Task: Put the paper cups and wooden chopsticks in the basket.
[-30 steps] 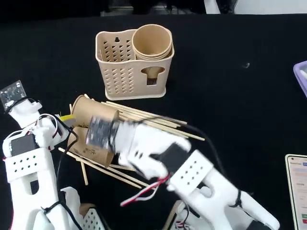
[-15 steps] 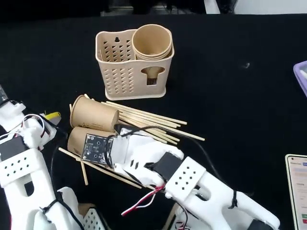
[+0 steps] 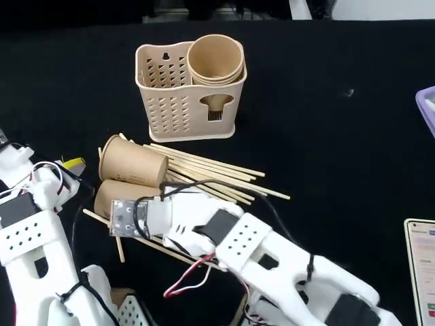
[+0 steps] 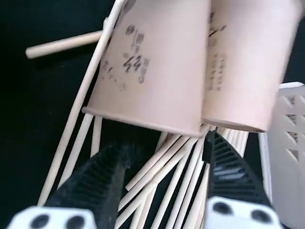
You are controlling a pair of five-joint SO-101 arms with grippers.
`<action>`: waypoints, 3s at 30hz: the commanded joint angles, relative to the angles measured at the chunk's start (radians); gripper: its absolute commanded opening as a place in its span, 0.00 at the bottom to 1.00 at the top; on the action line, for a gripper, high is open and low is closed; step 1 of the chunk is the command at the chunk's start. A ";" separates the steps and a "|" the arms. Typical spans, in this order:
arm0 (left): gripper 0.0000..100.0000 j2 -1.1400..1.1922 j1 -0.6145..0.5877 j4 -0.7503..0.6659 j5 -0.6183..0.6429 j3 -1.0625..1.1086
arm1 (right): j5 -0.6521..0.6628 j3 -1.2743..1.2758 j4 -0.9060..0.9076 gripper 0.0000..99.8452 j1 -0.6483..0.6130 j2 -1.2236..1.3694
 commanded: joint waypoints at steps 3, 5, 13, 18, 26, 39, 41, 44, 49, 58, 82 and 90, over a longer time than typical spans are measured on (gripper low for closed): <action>0.33 -0.009 -0.005 -0.014 0.009 -0.059 | 0.043 -0.101 -0.023 0.25 -0.011 0.051; 0.33 -0.009 -0.005 -0.014 0.009 -0.059 | 0.043 -0.117 -0.026 0.25 -0.011 0.062; 0.33 -0.009 -0.005 -0.014 0.009 -0.059 | 0.034 -0.188 -0.028 0.16 -0.012 0.116; 0.33 -0.009 -0.005 -0.014 0.009 -0.059 | -0.074 -0.186 -0.055 0.01 -0.005 0.151; 0.33 -0.009 -0.005 -0.015 0.009 -0.059 | -0.198 -0.194 0.158 0.01 0.104 -0.139; 0.33 -0.009 -0.005 -0.018 0.009 -0.056 | -0.278 -0.591 0.684 0.01 0.623 -0.375; 0.33 -0.009 -0.005 -0.018 0.011 -0.056 | -0.328 -0.748 0.724 0.01 0.664 -0.298; 0.33 -0.012 -0.002 -0.018 0.011 -0.051 | -0.408 -1.023 0.767 0.01 0.678 -0.145; 0.33 -0.014 -0.001 -0.015 0.011 -0.050 | -0.485 -1.549 0.819 0.01 0.678 0.145; 0.33 -0.018 -0.004 -0.012 0.009 -0.050 | -0.537 -2.181 0.848 0.01 0.680 0.673; 0.33 -0.018 -0.007 -0.012 0.009 -0.051 | -0.535 -2.402 0.979 0.24 0.704 0.975; 0.33 -0.018 -0.007 -0.012 0.009 -0.051 | -0.526 -2.511 1.077 0.19 0.643 0.891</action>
